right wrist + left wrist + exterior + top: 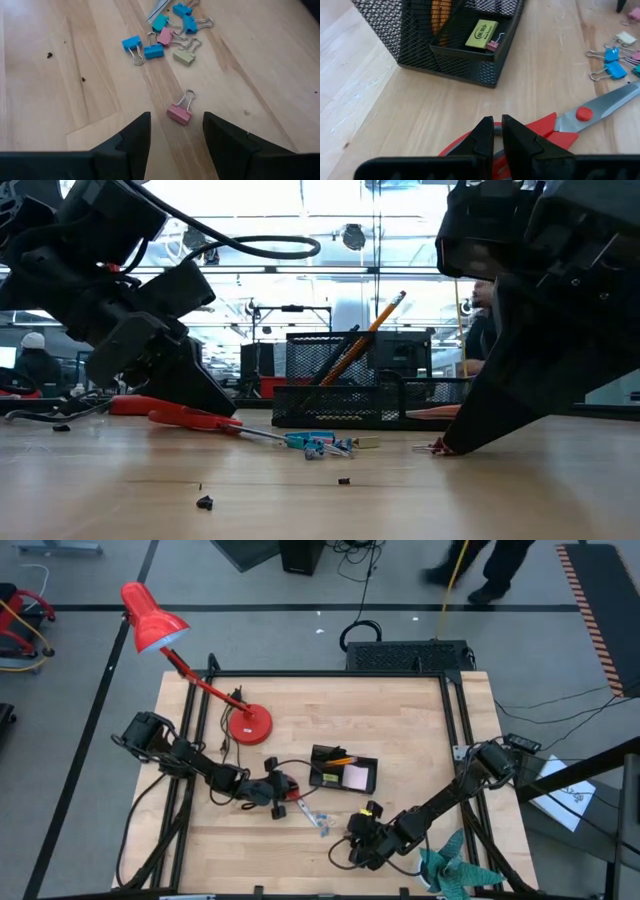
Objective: Pick and place office supplies into organizer
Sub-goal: Put the pink binder clip into the black desk organizer
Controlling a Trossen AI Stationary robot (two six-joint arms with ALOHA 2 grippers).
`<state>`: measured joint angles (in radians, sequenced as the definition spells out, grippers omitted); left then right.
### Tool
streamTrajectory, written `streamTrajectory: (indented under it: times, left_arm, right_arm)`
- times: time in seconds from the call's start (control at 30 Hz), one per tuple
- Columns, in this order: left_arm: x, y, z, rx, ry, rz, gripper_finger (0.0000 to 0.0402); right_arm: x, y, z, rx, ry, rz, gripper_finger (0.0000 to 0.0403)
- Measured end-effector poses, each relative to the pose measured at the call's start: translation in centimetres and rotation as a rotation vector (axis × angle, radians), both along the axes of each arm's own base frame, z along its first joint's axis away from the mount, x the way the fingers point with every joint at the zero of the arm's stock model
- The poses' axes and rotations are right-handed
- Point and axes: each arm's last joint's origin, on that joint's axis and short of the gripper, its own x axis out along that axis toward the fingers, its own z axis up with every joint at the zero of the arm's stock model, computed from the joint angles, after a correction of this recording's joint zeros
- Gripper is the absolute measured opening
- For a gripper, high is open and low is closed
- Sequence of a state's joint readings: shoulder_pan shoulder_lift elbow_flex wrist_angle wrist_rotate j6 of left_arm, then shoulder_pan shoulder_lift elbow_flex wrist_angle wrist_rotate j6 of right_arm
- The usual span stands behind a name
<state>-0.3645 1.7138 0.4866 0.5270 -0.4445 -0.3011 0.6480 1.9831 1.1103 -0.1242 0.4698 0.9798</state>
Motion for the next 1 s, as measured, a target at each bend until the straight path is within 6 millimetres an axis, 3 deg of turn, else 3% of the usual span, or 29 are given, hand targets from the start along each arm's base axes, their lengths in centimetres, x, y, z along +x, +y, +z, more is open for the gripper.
streamTrajectory:
  times: [0.73, 1.0]
  left_arm:
    - [-0.06, -0.18, 0.0, 0.006, 0.001, -0.01, 0.0047]
    - [-0.06, -0.18, 0.0, 0.005, 0.001, -0.01, 0.0047]
  right_arm:
    - [0.33, -0.28, -0.15, 0.017, -0.01, -0.021, 0.0171]
    - [0.03, -0.5, -0.4, -0.021, 0.029, -0.004, 0.0117]
